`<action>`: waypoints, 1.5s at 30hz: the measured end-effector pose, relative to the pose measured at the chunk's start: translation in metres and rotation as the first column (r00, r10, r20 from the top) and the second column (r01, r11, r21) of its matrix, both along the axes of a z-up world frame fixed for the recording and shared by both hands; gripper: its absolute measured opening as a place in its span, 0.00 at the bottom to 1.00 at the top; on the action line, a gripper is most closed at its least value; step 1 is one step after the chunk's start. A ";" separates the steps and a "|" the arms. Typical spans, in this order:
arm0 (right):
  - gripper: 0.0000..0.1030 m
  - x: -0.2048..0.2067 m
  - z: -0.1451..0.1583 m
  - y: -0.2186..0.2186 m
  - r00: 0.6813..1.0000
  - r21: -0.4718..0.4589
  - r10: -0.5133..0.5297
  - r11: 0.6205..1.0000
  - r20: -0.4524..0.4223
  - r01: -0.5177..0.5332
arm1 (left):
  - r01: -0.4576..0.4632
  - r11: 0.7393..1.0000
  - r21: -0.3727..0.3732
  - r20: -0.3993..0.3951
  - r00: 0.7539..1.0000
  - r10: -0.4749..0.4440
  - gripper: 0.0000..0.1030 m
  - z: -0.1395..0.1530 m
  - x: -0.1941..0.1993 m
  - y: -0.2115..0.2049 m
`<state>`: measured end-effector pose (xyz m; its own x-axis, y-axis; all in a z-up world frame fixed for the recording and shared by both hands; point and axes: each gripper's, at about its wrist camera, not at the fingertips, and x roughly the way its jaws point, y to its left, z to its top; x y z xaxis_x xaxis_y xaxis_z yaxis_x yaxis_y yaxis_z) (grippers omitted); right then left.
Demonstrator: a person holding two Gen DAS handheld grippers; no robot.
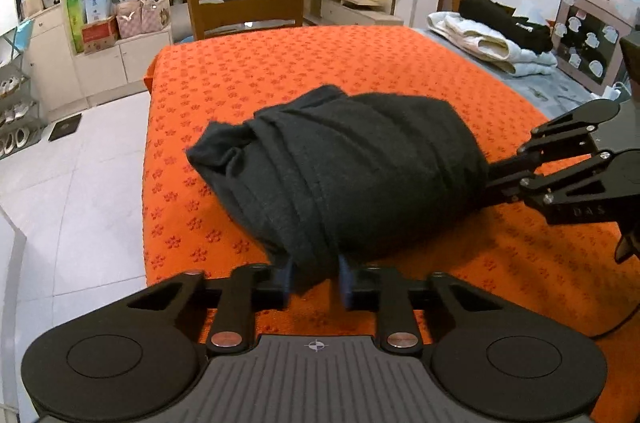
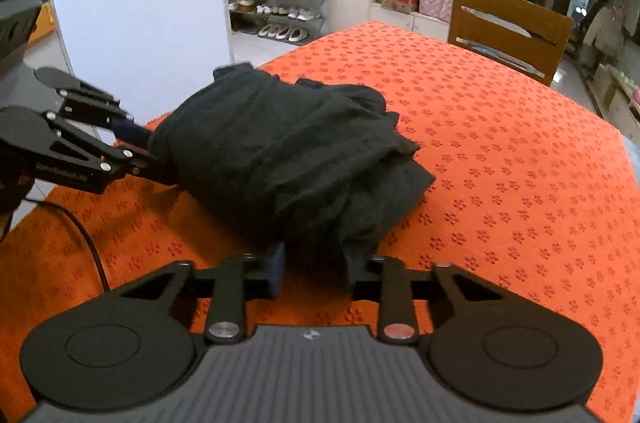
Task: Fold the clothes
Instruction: 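Lower the folded bundle onto the mat and open both tools, then grasp the bundle with both tools and fold it over once more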
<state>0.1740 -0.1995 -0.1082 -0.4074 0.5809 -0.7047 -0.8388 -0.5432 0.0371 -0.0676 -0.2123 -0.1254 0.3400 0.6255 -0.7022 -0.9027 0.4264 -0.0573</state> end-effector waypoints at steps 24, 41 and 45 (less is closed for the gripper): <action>0.21 0.008 0.083 0.018 0.987 -0.002 -0.096 0.995 -0.128 0.097 | -0.037 0.997 -0.064 0.101 0.994 0.043 0.17 0.067 -0.020 0.033; 0.58 0.013 0.078 -0.031 0.979 0.016 -0.171 0.985 -0.107 0.174 | 0.252 0.967 0.018 0.016 0.967 -0.253 0.46 0.077 -0.027 -0.022; 0.66 0.016 0.065 -0.065 0.984 -0.019 -0.139 0.990 -0.113 0.138 | 0.232 0.973 0.002 0.034 0.972 -0.232 0.54 0.068 -0.029 -0.042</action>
